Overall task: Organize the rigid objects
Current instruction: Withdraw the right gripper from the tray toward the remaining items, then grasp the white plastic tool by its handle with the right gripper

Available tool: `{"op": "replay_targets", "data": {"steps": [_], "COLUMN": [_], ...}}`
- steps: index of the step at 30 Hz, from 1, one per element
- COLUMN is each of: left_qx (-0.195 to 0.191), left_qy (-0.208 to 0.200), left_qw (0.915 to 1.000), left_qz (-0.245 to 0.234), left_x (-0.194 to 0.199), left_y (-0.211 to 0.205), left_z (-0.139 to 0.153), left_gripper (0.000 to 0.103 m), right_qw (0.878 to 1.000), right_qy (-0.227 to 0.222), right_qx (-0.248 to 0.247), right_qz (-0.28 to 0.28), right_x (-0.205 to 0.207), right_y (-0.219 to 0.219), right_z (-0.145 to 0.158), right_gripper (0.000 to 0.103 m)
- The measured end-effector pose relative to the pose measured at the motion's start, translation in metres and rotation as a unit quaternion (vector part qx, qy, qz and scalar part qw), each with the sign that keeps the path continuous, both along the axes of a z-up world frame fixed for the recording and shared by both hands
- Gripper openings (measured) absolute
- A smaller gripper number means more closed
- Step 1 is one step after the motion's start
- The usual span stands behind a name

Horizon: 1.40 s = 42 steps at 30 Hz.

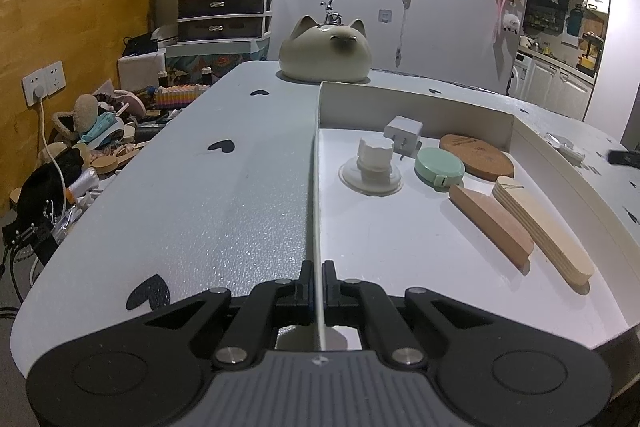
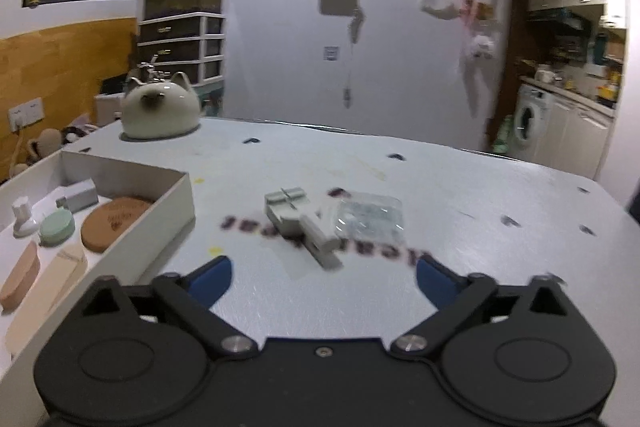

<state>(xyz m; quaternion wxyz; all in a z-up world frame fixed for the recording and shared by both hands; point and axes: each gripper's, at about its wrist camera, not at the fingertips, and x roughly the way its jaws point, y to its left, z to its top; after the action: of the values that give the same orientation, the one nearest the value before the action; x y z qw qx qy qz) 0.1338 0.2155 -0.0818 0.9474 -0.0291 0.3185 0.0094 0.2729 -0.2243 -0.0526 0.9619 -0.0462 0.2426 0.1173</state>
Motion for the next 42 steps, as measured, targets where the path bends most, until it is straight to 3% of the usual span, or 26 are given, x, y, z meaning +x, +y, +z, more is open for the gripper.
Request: {"op": "replay_targets", "data": {"steps": [3, 7, 11, 16, 18, 19, 23, 34, 42], "left_qx": [0.006, 0.001, 0.002, 0.001, 0.001, 0.001, 0.001, -0.002, -0.004], "left_qy": [-0.001, -0.005, -0.006, -0.006, -0.006, -0.006, -0.006, -0.007, -0.007], "left_qw": [1.0, 1.0, 1.0, 1.0, 1.0, 1.0, 1.0, 1.0, 1.0], "left_qz": [-0.005, -0.006, -0.006, -0.004, -0.005, -0.005, -0.004, -0.001, 0.002], "left_x": [0.0, -0.002, -0.002, -0.001, -0.002, -0.001, -0.001, -0.003, -0.004], "left_y": [-0.001, 0.0, 0.0, 0.0, 0.0, 0.0, 0.0, 0.0, 0.0], "left_z": [0.0, -0.001, -0.002, -0.001, -0.001, -0.001, -0.001, -0.002, -0.003], "left_gripper": [0.002, 0.002, 0.002, 0.002, 0.002, 0.002, 0.002, 0.002, 0.002], "right_qw": [1.0, 0.998, 0.996, 0.995, 0.994, 0.994, 0.992, 0.991, 0.991], "right_qy": [0.016, 0.022, 0.003, -0.007, 0.007, 0.014, 0.027, 0.061, 0.086], "right_qx": [-0.006, -0.06, -0.091, -0.092, -0.103, -0.108, -0.115, -0.098, -0.083], "right_qz": [0.023, 0.025, 0.016, 0.035, 0.033, 0.032, 0.045, 0.064, 0.057], "right_x": [0.027, 0.054, 0.068, 0.08, 0.087, 0.088, 0.081, 0.013, 0.035], "right_y": [0.007, 0.018, 0.024, 0.027, 0.03, 0.032, 0.036, 0.036, 0.041], "right_z": [-0.008, -0.027, -0.038, -0.038, -0.038, -0.038, -0.038, -0.033, -0.032], "right_gripper": [0.08, 0.054, 0.051, 0.05, 0.041, 0.03, 0.02, 0.02, 0.021]}}
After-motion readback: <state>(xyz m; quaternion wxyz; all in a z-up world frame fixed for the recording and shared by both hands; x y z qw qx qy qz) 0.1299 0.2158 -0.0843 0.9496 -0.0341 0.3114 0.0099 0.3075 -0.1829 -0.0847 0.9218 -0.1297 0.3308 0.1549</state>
